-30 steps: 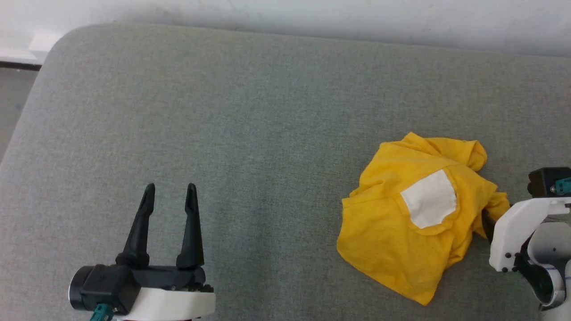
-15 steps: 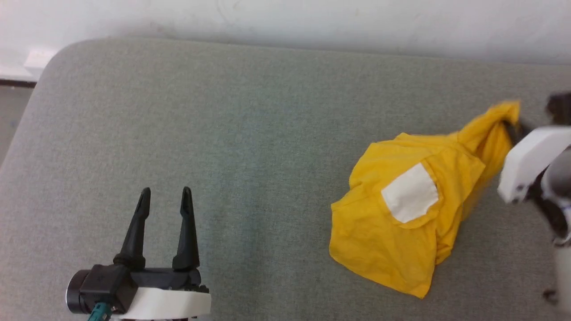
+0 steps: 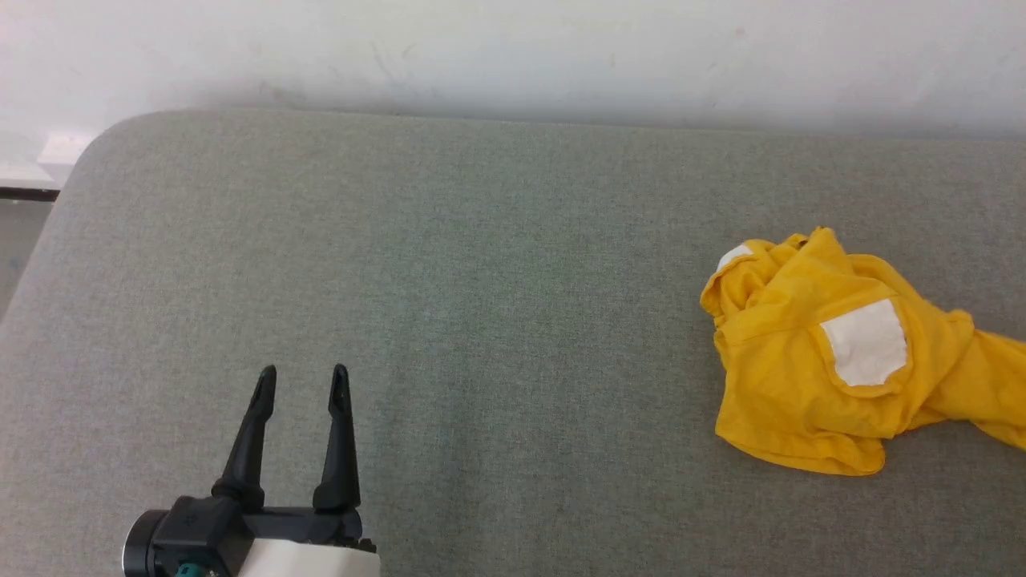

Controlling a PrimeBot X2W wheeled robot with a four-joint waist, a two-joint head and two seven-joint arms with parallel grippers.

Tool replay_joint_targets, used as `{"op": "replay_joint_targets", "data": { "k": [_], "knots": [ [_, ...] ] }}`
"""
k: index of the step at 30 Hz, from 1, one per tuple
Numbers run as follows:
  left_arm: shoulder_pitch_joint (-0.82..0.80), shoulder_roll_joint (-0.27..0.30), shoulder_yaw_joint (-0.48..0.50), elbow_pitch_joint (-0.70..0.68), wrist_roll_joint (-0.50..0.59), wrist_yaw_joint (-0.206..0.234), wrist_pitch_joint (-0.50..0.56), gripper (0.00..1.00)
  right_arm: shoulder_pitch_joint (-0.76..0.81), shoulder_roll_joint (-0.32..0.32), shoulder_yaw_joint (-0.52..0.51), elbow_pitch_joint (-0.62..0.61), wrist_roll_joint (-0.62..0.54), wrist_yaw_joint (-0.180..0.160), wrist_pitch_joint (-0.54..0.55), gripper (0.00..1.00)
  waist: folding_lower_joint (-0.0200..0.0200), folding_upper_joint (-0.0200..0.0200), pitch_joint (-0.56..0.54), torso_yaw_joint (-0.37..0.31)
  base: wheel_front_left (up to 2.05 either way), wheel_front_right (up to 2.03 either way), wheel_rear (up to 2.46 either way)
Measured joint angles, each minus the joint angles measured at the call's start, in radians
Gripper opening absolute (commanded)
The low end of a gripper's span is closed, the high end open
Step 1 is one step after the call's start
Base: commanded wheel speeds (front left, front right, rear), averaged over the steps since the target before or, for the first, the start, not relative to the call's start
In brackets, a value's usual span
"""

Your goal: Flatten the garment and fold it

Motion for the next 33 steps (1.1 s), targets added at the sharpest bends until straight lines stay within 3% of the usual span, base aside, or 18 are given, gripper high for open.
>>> {"op": "replay_joint_targets", "data": {
  "k": [2, 3, 4, 9, 13, 22, 26, 33],
  "knots": [
    [0.0, 0.0, 0.001, 0.002, 0.003, 0.0, 0.0, 1.0, 0.097, 0.034, -0.036, 0.015, -0.028, 0.0, -0.001, 0.0, 0.0001, 0.0, 0.009, 0.003, 0.0, 0.0, 0.0],
    [0.0, 0.0, 0.001, 0.003, 0.006, -0.002, 0.0, 1.0, 0.129, 0.052, -0.052, 0.024, -0.033, 0.0, -0.01, 0.37, 0.0001, 0.0, 0.014, 0.004, 0.0, 0.0, 0.0],
    [0.0, 0.0, 0.001, 0.005, 0.006, -0.008, 0.0, 1.0, 0.147, 0.069, -0.062, 0.03, -0.037, 0.0, -0.022, 1.0, 0.0001, 0.0, 0.018, 0.004, 0.0, 0.0, 0.0],
    [-0.001, 0.0, 0.001, 0.019, 0.017, -0.018, 0.0, 1.0, 0.125, 0.089, -0.033, -0.019, -0.039, 0.0, -0.081, 1.0, 0.0001, 0.0, 0.029, -0.014, 0.0, 0.0, 0.0],
    [-0.005, 0.0, 0.0, 0.029, 0.021, -0.026, 0.0, 1.0, 0.072, 0.076, 0.103, -0.121, 0.005, 0.0, -0.108, 1.0, 0.0002, 0.0, 0.022, -0.03, 0.0, 0.0, 0.0],
    [-0.011, -0.002, -0.008, 0.035, 0.023, -0.034, 0.0, 1.0, 0.133, 0.04, 0.484, -0.25, 0.132, 0.0, 0.096, 1.0, 0.0002, 0.0, 0.007, -0.019, 0.0, 0.0, 0.0],
    [-0.011, -0.002, -0.008, 0.039, 0.022, -0.035, 0.0, 1.0, 0.153, 0.021, 0.583, -0.228, 0.157, 0.0, 0.116, 1.0, 0.0002, 0.0, 0.013, -0.001, 0.0, 0.0, 0.0],
    [-0.03, -0.002, -0.014, 0.048, 0.02, -0.041, 0.0, 1.0, 0.114, -0.026, 0.699, -0.038, 0.112, 0.0, 0.105, 1.0, 0.0002, 0.0, 0.03, 0.034, 0.0, 0.0, 0.0]
  ]
}}
